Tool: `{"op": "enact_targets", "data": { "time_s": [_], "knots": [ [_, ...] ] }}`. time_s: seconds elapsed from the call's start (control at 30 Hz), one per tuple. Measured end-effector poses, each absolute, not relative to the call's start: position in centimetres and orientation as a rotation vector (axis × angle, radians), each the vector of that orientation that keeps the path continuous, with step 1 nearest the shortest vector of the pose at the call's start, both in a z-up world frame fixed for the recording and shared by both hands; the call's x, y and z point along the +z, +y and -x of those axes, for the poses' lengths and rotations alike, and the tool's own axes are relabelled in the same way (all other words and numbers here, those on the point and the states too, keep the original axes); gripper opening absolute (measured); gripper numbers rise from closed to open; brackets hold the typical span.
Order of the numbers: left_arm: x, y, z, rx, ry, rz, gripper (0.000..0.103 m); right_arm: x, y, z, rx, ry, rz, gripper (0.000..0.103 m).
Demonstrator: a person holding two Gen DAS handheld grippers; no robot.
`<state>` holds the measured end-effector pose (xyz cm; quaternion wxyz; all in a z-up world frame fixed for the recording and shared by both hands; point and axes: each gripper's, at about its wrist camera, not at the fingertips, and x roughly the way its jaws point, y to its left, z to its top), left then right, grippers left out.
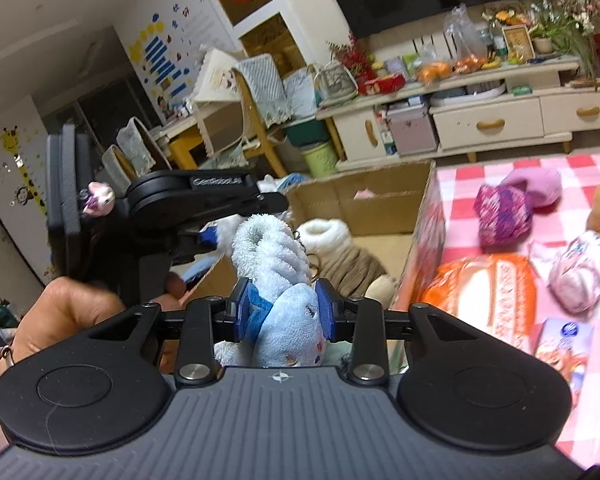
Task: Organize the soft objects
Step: 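Carry pompom keychain and blue plush into the box and open both grippers, then move both open tools back over the table toward the remaining items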
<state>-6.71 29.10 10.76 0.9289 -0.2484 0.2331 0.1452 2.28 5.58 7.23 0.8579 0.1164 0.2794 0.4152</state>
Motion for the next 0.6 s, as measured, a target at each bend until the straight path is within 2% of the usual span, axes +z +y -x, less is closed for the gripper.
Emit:
{"op": "enact_targets", "data": {
  "time_s": [0.3, 0.37, 0.53, 0.6],
  "knots": [
    [10.3, 29.8, 6.6, 0.328, 0.512, 0.496, 0.047, 7.0, 7.0, -2.1, 0.903, 0.662, -0.240, 0.048],
    [10.3, 29.8, 6.6, 0.336, 0.515, 0.491, 0.047, 7.1, 7.0, -1.9, 0.904, 0.671, -0.228, 0.059],
    [10.7, 29.4, 6.5, 0.357, 0.514, 0.460, 0.066, 7.5, 5.8, -0.8, 0.891, 0.634, -0.208, 0.094],
    [11.1, 29.1, 6.6, 0.363, 0.503, 0.441, 0.074, 7.9, 5.1, -0.6, 0.880, 0.603, -0.203, 0.098]
  ]
}}
